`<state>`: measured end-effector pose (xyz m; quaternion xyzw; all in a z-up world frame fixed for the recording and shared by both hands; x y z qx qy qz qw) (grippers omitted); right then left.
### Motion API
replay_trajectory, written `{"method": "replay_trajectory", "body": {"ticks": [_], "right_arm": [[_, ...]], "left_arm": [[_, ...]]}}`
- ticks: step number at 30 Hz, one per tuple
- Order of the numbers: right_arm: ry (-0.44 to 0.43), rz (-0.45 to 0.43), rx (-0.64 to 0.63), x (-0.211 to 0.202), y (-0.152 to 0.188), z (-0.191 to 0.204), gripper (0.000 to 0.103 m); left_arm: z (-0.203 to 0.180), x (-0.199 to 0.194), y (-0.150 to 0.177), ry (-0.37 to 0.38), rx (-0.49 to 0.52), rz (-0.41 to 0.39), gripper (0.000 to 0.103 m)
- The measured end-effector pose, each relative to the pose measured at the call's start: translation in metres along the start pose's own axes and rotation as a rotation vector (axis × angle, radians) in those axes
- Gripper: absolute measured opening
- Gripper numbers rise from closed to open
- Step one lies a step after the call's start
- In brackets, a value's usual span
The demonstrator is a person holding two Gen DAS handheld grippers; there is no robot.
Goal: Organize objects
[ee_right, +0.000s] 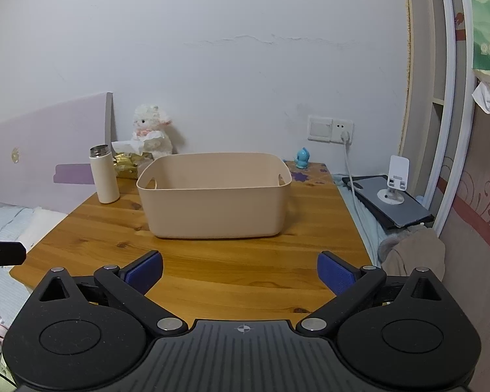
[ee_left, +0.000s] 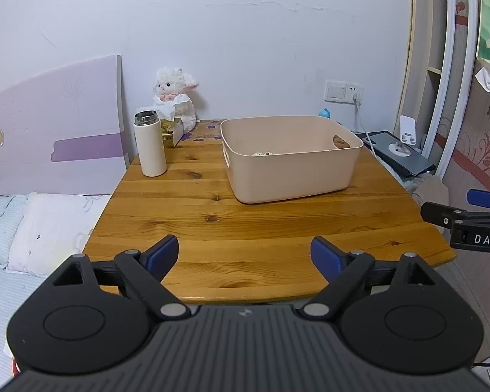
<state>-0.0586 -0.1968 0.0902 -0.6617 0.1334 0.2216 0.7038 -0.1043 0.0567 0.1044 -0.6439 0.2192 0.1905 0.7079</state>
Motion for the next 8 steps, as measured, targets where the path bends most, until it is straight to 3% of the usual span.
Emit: {"method": "replay_trajectory", "body": {"ticks": [8], "right_arm": [[0.009,0.027,0.014,0.014,0.005,-0.001,0.103]], "left_arm": [[0.006,0.008,-0.001,0.001,0.01,0.023,0.09]]}}
Point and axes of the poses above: each gripper's, at about its wrist camera, not at the fingertips, and x roughly the way its jaws point, z to its left, y to its underside, the point moved 4 cm from there along x, roughly the way its jaws point, and after that the axes turned 5 degrees about x, right-handed, at the moved point
